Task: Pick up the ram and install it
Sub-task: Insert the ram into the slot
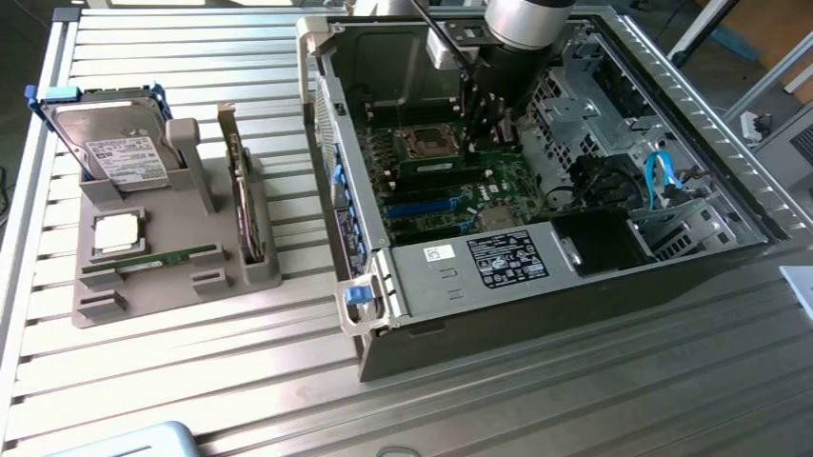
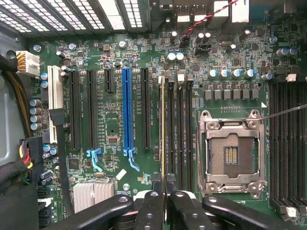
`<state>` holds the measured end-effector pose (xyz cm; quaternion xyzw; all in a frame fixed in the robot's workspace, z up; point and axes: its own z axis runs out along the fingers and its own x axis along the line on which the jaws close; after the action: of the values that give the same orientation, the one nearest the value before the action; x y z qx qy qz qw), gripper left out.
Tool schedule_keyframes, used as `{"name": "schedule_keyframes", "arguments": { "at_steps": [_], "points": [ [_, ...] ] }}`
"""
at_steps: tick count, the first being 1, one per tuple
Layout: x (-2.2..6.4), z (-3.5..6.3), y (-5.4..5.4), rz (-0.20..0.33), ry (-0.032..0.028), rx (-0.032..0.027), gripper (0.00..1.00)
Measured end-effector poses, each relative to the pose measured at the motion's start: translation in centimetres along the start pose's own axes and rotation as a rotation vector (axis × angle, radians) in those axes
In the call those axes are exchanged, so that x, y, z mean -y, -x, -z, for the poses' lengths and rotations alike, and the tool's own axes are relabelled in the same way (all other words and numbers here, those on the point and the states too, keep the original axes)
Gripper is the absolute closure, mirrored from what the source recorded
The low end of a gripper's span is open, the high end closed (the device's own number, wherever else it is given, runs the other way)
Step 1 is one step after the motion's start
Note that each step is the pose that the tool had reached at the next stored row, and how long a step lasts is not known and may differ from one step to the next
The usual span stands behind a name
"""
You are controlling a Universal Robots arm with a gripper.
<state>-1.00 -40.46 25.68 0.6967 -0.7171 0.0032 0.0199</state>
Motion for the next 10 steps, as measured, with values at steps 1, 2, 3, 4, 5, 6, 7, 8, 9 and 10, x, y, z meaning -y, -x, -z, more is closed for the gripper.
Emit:
{"name": "schedule_keyframes", "arguments": {
  "at_steps": [1, 2, 3, 4, 5, 6, 7, 8, 9, 10],
  "points": [
    [0.0, -0.16, 0.0, 0.0, 0.0001, -0.0004, 0.88],
    [0.0, -0.4, 0.01, 0.0, 0.0001, -0.0002, 0.88],
    [0.0, -0.48, 0.01, 0.0, 0.0001, -0.0002, 0.88],
    [0.01, -0.54, 0.01, 0.0, 0.0002, -0.0003, 0.88],
    [0.01, -0.6, 0.01, 0.0, 0.0001, -0.0003, 0.88],
    [0.01, -0.7, 0.02, 0.0, 0.0002, -0.0002, 0.88],
    [0.01, -0.86, 0.02, 0.0, 0.0001, 0.0, 0.88],
    [0.01, -0.9, 0.02, 0.0, 0.0003, 0.0012, 0.88],
    [0.0, -0.9, 0.02, 0.0, 0.0004, 0.0042, 0.88],
    [0.01, -0.92, 0.03, 0.0, 0.0003, 0.0064, 0.88]
  ]
}}
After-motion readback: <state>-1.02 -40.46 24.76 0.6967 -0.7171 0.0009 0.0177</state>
